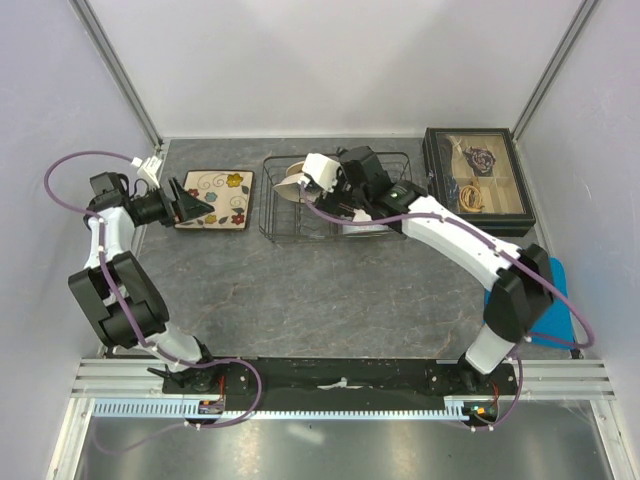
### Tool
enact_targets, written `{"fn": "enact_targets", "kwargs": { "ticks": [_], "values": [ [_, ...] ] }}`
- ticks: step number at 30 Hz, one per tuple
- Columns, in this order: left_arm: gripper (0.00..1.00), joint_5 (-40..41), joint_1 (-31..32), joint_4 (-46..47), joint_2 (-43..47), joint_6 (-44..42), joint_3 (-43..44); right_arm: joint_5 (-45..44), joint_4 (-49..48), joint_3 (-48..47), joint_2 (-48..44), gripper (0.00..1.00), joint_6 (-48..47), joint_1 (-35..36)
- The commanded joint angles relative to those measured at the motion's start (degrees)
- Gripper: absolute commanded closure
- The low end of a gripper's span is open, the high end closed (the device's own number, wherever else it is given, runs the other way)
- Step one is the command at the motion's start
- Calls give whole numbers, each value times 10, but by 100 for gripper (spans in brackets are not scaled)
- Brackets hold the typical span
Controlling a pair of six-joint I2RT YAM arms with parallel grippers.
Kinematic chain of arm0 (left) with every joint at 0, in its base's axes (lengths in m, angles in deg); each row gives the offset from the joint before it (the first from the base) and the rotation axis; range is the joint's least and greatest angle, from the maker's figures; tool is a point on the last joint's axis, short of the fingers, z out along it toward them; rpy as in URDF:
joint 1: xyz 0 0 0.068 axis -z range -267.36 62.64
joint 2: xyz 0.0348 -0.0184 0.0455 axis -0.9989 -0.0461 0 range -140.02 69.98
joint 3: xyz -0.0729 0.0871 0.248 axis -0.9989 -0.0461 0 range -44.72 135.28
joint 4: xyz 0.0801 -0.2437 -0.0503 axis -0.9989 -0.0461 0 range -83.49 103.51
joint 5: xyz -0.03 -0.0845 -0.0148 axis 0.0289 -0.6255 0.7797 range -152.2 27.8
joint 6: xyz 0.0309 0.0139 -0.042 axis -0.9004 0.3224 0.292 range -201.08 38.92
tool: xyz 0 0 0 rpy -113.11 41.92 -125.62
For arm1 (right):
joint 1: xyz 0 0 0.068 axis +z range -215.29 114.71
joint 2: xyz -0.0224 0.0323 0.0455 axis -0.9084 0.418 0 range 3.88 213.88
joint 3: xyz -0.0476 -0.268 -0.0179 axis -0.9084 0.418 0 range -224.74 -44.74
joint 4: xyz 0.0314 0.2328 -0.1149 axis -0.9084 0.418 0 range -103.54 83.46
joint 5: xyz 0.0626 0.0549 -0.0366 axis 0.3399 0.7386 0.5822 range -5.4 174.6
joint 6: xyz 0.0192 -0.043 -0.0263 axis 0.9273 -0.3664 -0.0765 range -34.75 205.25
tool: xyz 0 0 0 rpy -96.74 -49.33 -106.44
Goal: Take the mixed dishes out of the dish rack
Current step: Pick up the plate from the dish rack.
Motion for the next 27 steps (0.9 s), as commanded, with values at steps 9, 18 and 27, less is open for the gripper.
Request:
{"fn": "enact_targets", "kwargs": {
  "ticks": [9, 18, 27],
  "values": [
    [2, -16, -2, -71, -30, -162, 52, 80, -23, -139, 147, 5, -49, -17],
    [2, -19, -2, -71, -47, -171, 82, 100, -2, -209, 226, 5, -83, -29],
    [2, -19, -3, -70, -66, -182, 94, 110, 26, -258, 273, 19, -96, -31]
  ]
}}
